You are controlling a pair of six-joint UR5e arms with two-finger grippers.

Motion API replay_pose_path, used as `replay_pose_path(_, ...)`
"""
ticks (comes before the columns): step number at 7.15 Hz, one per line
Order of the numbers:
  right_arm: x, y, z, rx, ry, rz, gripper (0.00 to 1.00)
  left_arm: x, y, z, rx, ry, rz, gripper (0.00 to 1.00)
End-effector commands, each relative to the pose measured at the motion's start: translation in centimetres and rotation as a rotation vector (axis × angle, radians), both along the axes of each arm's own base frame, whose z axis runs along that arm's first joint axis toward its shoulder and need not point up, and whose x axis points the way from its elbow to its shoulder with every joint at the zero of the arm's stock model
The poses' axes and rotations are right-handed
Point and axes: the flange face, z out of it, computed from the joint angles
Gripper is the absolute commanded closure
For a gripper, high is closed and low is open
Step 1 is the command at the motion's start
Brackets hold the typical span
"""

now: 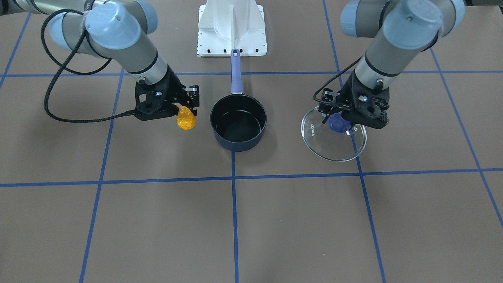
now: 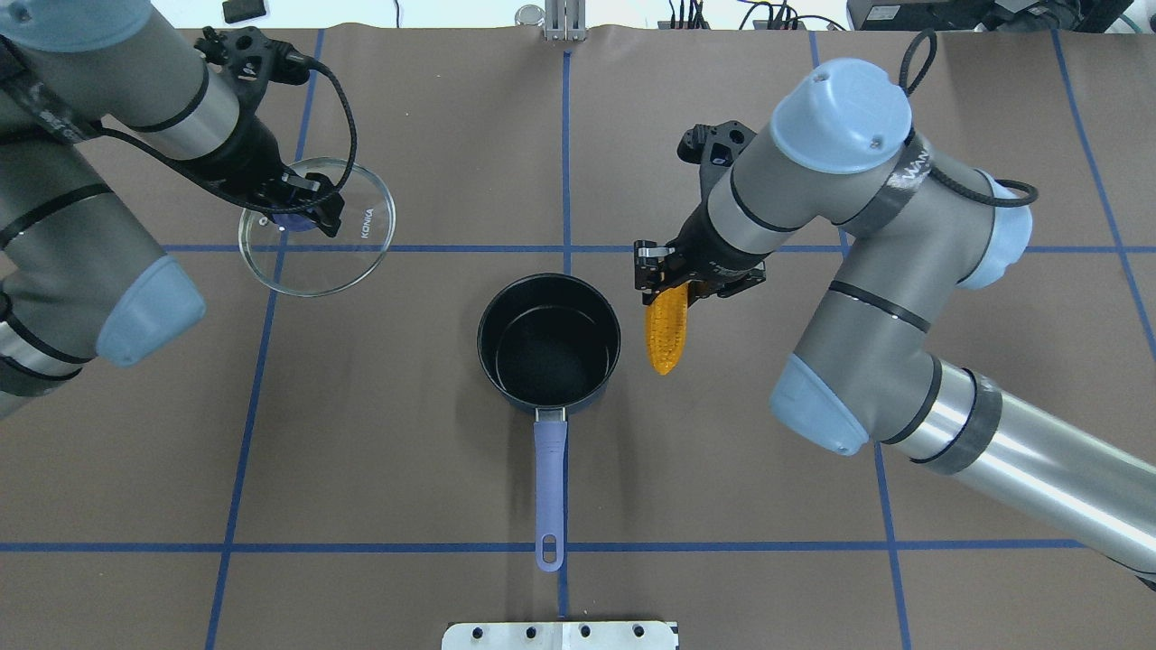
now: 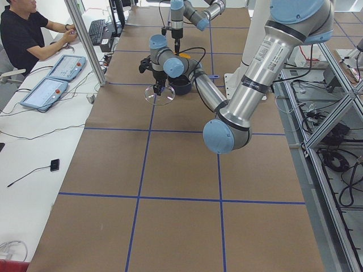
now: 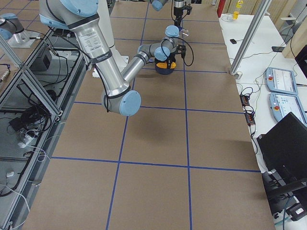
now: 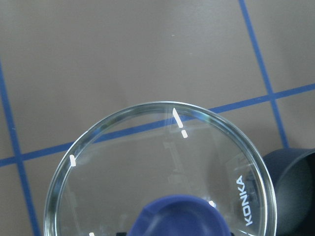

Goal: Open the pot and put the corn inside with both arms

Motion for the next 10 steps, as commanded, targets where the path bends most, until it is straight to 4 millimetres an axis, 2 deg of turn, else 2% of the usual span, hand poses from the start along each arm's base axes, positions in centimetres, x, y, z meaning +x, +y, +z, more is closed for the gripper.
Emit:
replay_pose_path(1,-3.7,1.6,-4.6,0.047,0.029,0.005,0.56,-5.0,-1.3,4.8,0.037,-0.025,0.045,0.41)
replay_pose_path(2,-5.2,1.7,-5.2,0.065,0.041,0.007,0.58,-7.0,-1.4,7.2,0.051,-0.042,0.068,0.41)
replay_pose_path(3,-6.4,2.0,-5.6,0.130,0.052,-0.029,0.58,-7.9,-1.0,9.7,0.056,-0.060,0.090,0.41)
replay_pose_path(5,-7.0,2.4,-5.7,0.153,0.054,-0.045,0.57,-9.0,-0.4,14.9,0.088,-0.044,0.080,0.41)
replay_pose_path(6,-8.1,2.8,-5.3,0.150,0.062,-0.057,0.56,-8.7,-0.8,16.8,0.096,-0.019,0.087,0.41)
replay_pose_path(8,-8.9,3.5,-5.4,0.150,0.062,-0.073,0.52,-9.9,-1.0,18.3,0.079,0.010,0.089,0.41)
replay_pose_path(10,-9.0,3.6,-5.9,0.149,0.053,-0.067,0.20,-10.1,-0.6,19.2,0.081,0.008,0.093,0.41)
